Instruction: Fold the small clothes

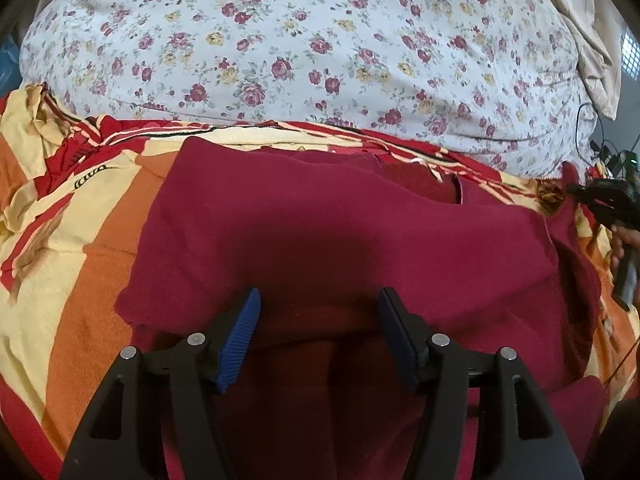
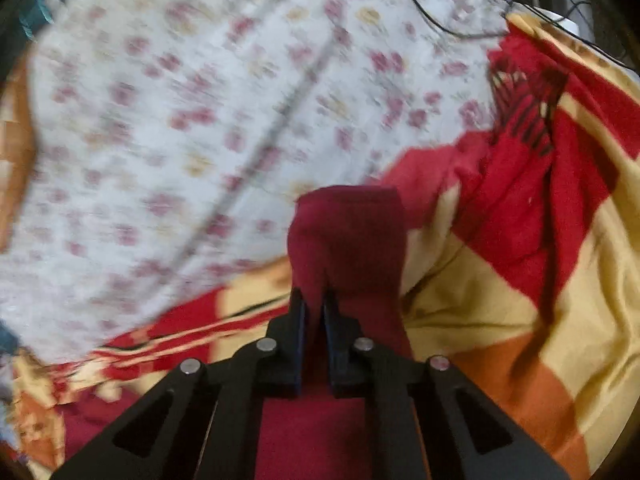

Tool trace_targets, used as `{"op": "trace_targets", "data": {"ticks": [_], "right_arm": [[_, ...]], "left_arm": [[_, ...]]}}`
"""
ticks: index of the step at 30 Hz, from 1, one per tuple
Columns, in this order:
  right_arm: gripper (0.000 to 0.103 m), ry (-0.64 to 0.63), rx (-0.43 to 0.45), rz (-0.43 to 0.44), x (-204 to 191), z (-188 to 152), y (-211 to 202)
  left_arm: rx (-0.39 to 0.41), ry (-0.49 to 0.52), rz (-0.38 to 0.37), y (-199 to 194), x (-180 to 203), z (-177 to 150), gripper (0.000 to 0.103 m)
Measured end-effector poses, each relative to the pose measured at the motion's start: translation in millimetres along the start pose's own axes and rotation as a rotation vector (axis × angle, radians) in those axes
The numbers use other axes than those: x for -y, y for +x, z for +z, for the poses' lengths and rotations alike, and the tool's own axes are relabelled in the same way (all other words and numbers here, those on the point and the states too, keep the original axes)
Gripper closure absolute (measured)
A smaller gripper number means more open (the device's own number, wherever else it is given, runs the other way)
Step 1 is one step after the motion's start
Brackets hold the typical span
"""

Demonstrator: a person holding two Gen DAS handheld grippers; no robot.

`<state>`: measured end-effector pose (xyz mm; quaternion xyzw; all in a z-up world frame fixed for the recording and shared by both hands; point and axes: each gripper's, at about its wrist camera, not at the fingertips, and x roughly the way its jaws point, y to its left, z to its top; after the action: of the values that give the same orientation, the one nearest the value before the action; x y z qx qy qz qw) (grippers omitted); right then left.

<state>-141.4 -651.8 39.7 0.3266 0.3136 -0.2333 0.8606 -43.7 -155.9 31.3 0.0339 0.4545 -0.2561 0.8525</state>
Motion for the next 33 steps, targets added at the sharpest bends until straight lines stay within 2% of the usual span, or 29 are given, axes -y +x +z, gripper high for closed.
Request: {"op": "trace_targets", "data": {"ticks": [7, 14, 18, 28, 31, 33], "right_arm": [[0.095, -0.19, -0.023, 0.222, -62.6, -18.8, -47.7], [0.095, -0.379, -0.146, 0.398, -139.9, -81.3, -65.6], [0.095, -0.494, -0.211, 0.444, -179.4, -121.2, -65.9], [0.095, -0.616, -0.355, 0.559, -240.6, -184.3, -54.1], [0.081, -0.61, -0.404, 0.56, -255.6, -195.5, -35.7], [0.05, -0.594, -0.438, 0.516, -260.1, -203.2, -19.0]], "left_arm": [[0.041, -0.128, -0.047, -22.9, -15.7, -4.1, 0.051], [0.051, -0.143, -0.049, -40.4, -20.2, -2.8, 0.051], [0.04, -0.169, -0.058, -44.2, -24.7, -3.0, 0.051], [0.05, -0.227, -0.08, -51.7, -35.0, -2.6, 0.051], [0.041, -0.256, -0.086, -50.5, -39.3, -0.6, 0.051], [0.029, -0.269, -0.102, -49.5, -41.2, 1.8, 0.051]]}}
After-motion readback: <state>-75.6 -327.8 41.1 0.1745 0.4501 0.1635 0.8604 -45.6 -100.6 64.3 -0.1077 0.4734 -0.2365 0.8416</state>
